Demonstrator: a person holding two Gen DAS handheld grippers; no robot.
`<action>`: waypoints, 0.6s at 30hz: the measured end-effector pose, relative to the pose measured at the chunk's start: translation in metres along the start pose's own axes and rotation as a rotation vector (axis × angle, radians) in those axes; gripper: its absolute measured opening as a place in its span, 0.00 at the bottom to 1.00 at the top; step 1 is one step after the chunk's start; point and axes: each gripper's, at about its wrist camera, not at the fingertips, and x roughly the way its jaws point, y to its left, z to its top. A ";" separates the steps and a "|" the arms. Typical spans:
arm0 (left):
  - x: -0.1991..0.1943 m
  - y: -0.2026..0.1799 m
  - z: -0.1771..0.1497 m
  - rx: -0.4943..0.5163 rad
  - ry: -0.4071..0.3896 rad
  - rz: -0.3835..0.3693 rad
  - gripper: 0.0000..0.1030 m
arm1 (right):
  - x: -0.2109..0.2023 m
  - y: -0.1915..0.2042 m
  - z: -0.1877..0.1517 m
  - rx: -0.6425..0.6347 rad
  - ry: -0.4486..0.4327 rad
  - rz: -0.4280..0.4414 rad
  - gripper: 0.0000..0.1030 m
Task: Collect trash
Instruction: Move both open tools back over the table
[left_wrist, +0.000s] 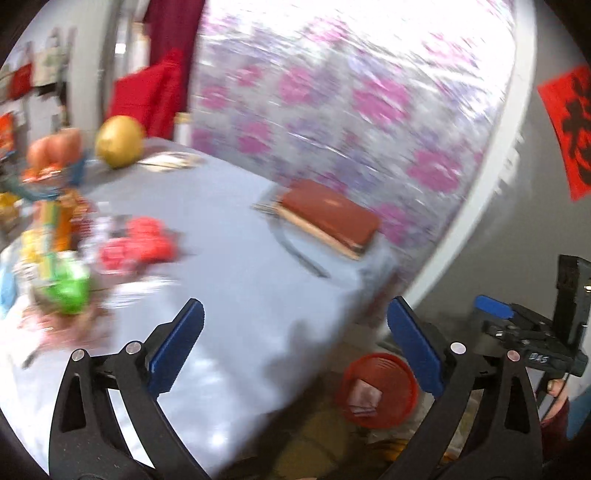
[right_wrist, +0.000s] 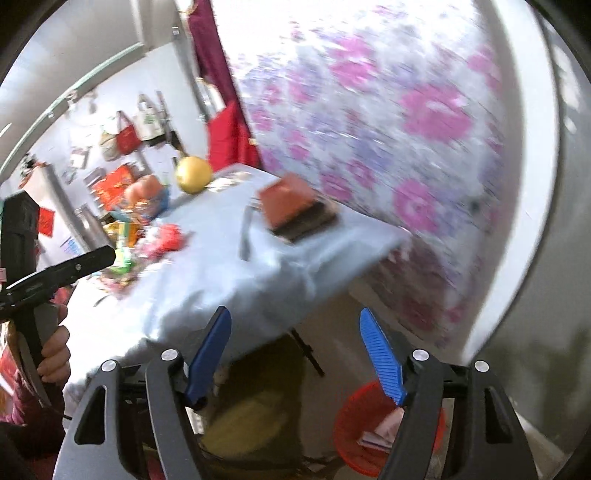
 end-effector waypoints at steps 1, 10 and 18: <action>-0.010 0.015 -0.002 -0.021 -0.017 0.026 0.93 | 0.000 0.009 0.003 -0.008 -0.005 0.011 0.71; -0.079 0.133 -0.028 -0.171 -0.095 0.225 0.93 | 0.032 0.111 0.022 -0.123 0.013 0.148 0.78; -0.096 0.211 -0.057 -0.291 -0.065 0.322 0.93 | 0.081 0.184 0.028 -0.184 0.080 0.258 0.79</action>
